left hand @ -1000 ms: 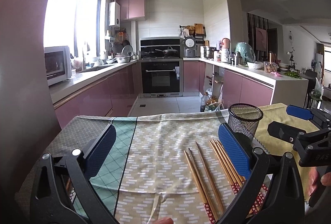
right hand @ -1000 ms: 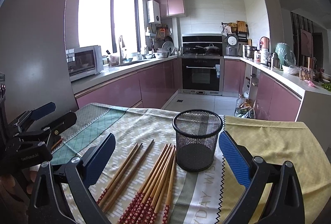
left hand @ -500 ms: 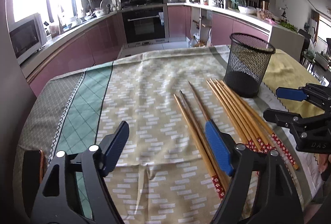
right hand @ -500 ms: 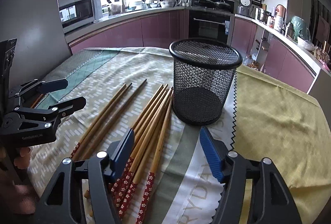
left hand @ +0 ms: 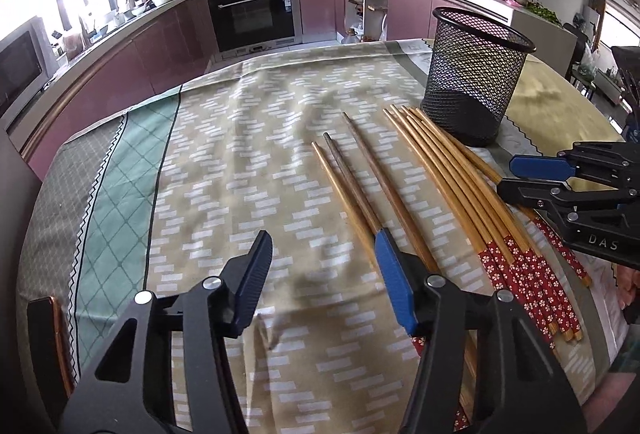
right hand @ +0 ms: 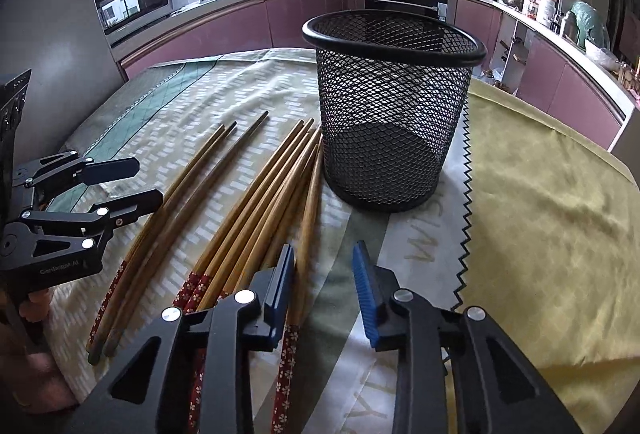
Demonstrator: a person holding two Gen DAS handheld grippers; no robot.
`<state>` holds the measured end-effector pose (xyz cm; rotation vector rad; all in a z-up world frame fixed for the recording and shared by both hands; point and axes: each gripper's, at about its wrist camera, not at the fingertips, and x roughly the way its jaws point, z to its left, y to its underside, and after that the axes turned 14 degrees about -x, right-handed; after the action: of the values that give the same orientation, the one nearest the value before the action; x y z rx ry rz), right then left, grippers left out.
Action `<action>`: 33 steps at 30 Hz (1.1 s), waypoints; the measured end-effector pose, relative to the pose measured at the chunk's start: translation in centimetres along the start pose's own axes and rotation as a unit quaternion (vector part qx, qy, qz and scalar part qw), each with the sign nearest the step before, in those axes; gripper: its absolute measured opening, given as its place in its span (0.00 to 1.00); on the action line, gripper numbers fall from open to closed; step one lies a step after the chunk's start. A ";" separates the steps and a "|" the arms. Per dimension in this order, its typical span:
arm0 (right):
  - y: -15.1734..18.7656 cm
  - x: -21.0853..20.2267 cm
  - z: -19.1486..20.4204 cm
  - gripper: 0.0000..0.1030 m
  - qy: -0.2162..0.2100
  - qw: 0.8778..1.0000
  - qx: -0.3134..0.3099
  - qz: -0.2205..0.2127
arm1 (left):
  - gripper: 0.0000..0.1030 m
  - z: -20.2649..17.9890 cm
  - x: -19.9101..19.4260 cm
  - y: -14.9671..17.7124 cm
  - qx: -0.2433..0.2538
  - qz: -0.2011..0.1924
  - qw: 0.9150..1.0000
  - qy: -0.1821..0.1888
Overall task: Organize utensils
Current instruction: 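Close the left gripper on one wooden chopstick while the right gripper grasps another, then lift the left gripper's chopstick into the mesh cup while the right gripper drops its own in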
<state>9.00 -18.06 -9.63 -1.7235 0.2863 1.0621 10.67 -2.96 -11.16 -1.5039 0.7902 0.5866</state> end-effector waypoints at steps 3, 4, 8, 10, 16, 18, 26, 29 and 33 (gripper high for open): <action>-0.2 0.1 -0.1 0.27 -0.001 1.000 -0.001 0.002 | 0.51 -0.1 0.2 -0.2 0.001 0.010 1.000 0.008; -0.3 0.2 -0.1 0.27 -0.002 1.000 -0.003 0.003 | 0.51 -0.2 0.3 -0.3 0.003 0.012 1.000 0.009; -0.9 0.6 0.1 0.26 -0.003 1.000 -0.007 0.004 | 0.46 -0.4 0.7 -0.6 0.007 0.022 1.000 0.009; -1.1 0.8 0.0 0.24 -0.004 1.000 -0.008 0.005 | 0.41 -0.3 1.6 -0.8 0.001 0.037 0.999 0.015; -1.4 1.1 -0.4 0.06 -0.027 1.000 0.008 0.001 | 0.23 -0.4 1.8 -1.0 -0.004 0.035 0.999 0.023; -1.3 1.0 -0.6 0.06 -0.029 0.999 0.015 -0.002 | 0.13 -0.4 1.8 -1.1 -0.013 0.038 0.999 0.027; -1.1 -0.8 -1.4 0.05 -0.041 0.998 0.036 -0.032 | 0.07 0.2 0.3 -1.1 -0.036 0.017 0.999 0.026; -1.3 -1.8 -1.4 0.05 -0.054 0.997 0.037 -0.048 | 0.07 0.2 -0.8 -1.4 -0.035 0.006 0.999 0.037; -1.7 -3.5 -1.4 0.05 -0.075 0.993 0.034 -0.078 | 0.07 0.0 -2.5 -2.1 -0.034 -0.004 0.997 0.064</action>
<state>8.73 -19.59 -5.77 -1.5686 0.0891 1.0484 10.69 -2.62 -7.88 -1.6180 0.8698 0.5198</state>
